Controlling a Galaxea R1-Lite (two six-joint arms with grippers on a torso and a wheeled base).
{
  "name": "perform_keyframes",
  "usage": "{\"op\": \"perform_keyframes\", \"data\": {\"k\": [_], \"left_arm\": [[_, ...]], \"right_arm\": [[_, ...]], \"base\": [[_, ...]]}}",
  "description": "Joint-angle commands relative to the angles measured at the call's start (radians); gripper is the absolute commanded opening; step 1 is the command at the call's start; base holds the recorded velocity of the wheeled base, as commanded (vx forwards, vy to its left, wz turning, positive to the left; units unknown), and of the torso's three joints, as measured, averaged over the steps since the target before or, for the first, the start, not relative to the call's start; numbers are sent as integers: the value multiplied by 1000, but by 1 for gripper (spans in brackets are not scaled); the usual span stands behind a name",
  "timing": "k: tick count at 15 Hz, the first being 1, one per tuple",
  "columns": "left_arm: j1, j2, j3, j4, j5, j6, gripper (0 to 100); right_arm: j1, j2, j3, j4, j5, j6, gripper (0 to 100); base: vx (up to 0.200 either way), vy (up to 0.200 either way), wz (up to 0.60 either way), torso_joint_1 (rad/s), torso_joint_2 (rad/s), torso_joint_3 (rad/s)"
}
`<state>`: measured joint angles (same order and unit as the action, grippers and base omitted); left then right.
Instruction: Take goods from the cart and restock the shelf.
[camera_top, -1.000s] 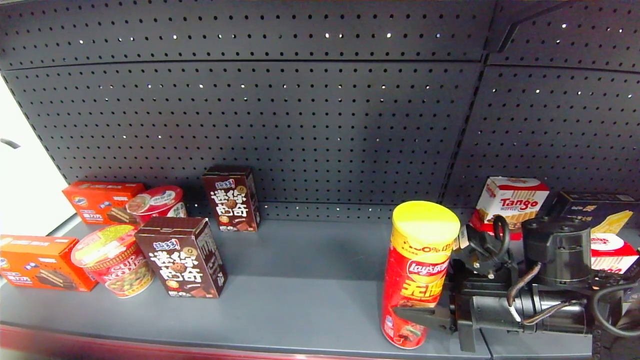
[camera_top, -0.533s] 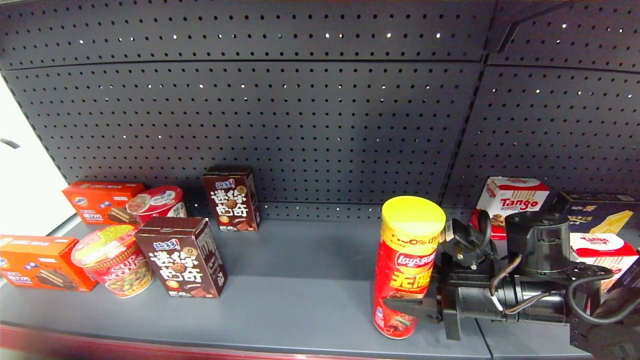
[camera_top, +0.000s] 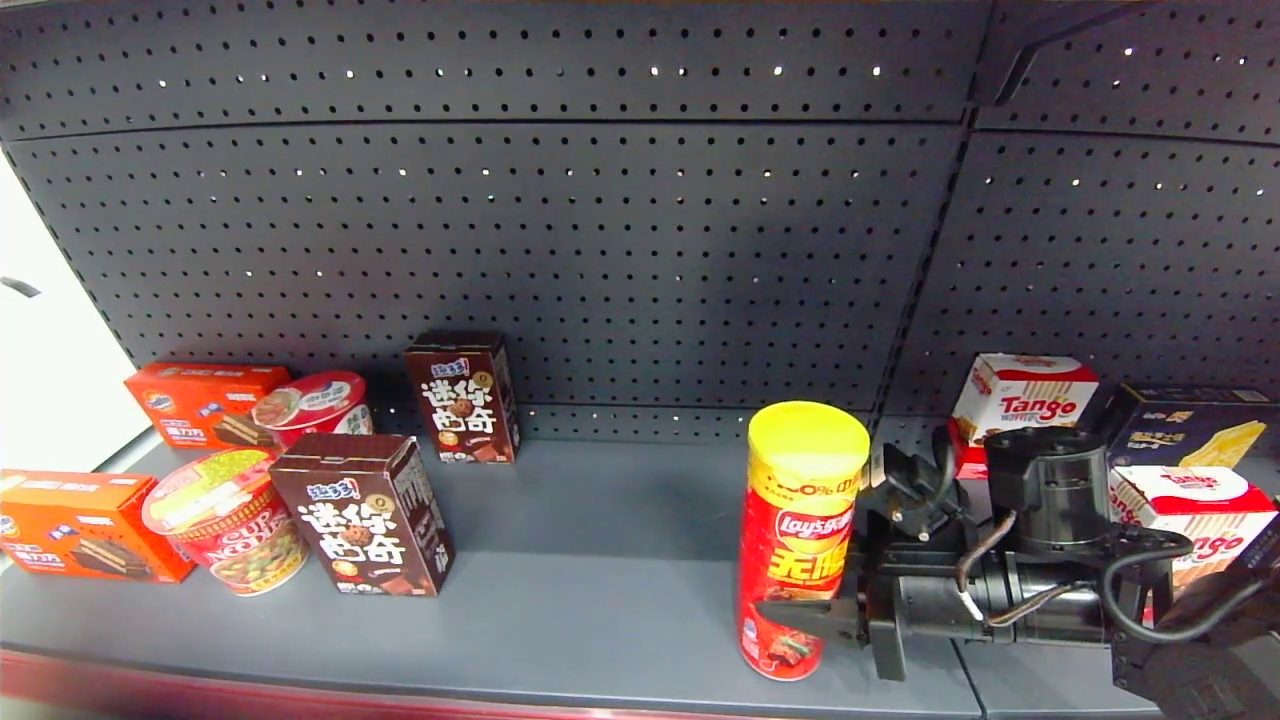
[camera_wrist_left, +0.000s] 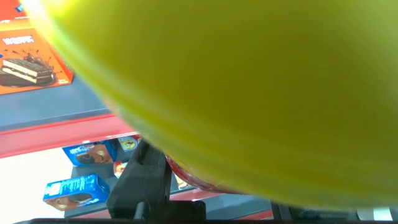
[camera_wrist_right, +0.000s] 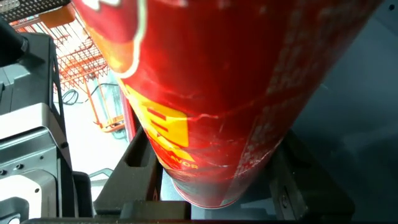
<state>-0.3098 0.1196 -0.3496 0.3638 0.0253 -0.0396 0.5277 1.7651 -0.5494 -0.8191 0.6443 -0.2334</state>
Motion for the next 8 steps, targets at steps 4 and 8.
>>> {"op": "perform_keyframes", "data": {"k": [4, 8], "left_arm": [[0, -1, 1, 1, 1, -2, 0], [0, -1, 1, 1, 1, -2, 0]], "right_arm": [[2, 13, 14, -12, 0, -1, 100], [2, 4, 28, -14, 0, -1, 100]], "base": [[0, 0, 0, 0, 0, 0], [0, 0, 0, 0, 0, 0]]}}
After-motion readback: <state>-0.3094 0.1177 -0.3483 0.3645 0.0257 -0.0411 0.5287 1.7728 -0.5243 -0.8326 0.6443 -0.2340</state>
